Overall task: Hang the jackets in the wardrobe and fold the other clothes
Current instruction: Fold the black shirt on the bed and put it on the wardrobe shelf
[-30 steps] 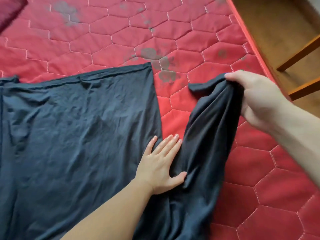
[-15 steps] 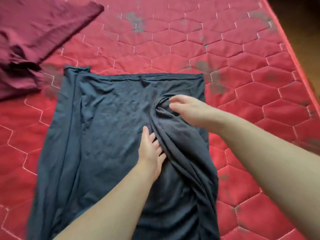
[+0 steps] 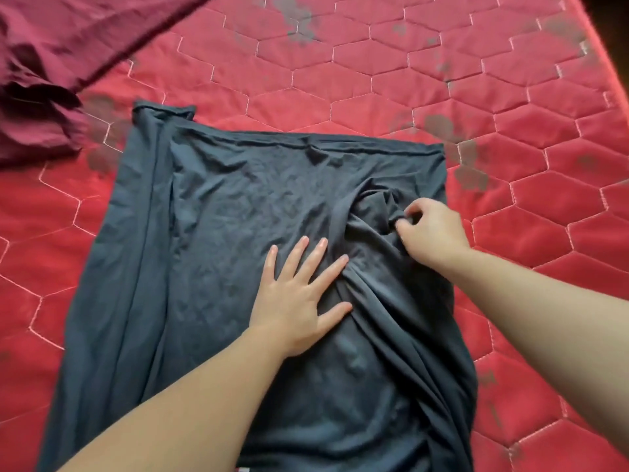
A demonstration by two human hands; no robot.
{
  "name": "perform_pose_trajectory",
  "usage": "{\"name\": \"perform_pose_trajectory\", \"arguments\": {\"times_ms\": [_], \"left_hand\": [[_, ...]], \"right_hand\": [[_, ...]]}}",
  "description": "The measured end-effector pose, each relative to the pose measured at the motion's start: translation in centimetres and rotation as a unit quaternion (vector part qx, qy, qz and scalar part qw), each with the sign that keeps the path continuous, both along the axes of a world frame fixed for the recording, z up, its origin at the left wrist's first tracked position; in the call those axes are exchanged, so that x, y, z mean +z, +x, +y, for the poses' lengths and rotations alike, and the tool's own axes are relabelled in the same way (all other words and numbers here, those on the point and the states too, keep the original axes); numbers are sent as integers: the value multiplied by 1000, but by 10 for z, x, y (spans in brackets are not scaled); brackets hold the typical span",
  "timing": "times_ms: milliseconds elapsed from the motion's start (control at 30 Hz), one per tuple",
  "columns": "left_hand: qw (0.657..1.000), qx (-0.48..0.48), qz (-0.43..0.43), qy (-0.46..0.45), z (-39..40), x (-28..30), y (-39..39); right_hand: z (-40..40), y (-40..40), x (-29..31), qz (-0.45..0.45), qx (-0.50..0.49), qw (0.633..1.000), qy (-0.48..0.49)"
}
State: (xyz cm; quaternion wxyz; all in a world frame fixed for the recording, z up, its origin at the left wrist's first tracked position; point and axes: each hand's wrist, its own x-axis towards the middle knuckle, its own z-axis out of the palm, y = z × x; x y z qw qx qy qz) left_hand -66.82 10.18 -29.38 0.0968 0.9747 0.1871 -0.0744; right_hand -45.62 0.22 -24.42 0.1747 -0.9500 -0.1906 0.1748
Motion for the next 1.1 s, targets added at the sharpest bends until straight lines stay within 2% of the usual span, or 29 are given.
{"name": "perform_pose_trajectory", "arguments": {"times_ms": [100,167,233,300,367,433,500,567,667,767,833,900,933,1000,1100], "left_hand": [[1000,3,-28,8,-3,-4,-1],[999,2,-45,11,-3,-5,-1],[998,4,-59,8,-2,-3,-1],[998,4,-61,0,-1,-1,-1],[998,5,-59,-11,-1,1,-2],[998,6,-62,-16,0,0,-1],[998,8,-64,-17,0,1,-1],[998,10,-63,-14,0,0,-1],[998,13,-61,-14,0,1,-2],[998,13,-56,-15,0,2,-1],[998,14,-57,-18,0,2,-1],[998,16,-59,-22,0,2,-1],[998,17,-60,-22,0,2,-1],[998,14,-60,-19,1,2,-1],[998,12,-59,-16,0,2,-1]], "right_hand": [[34,24,20,-82,94,984,124],[56,36,40,-51,158,962,218],[61,46,49,-2,156,958,241],[47,51,44,16,115,975,187],[26,46,30,12,115,989,94],[12,33,19,61,117,991,30],[10,24,8,87,104,990,39],[17,21,1,60,114,990,64],[24,34,-4,19,14,994,105],[21,47,-3,10,-35,999,13],[25,46,-1,-57,-10,998,6],[41,36,4,-144,71,983,90],[54,28,5,-153,123,976,98],[80,16,3,-116,181,976,31],[106,18,-4,-77,165,981,-60]]}}
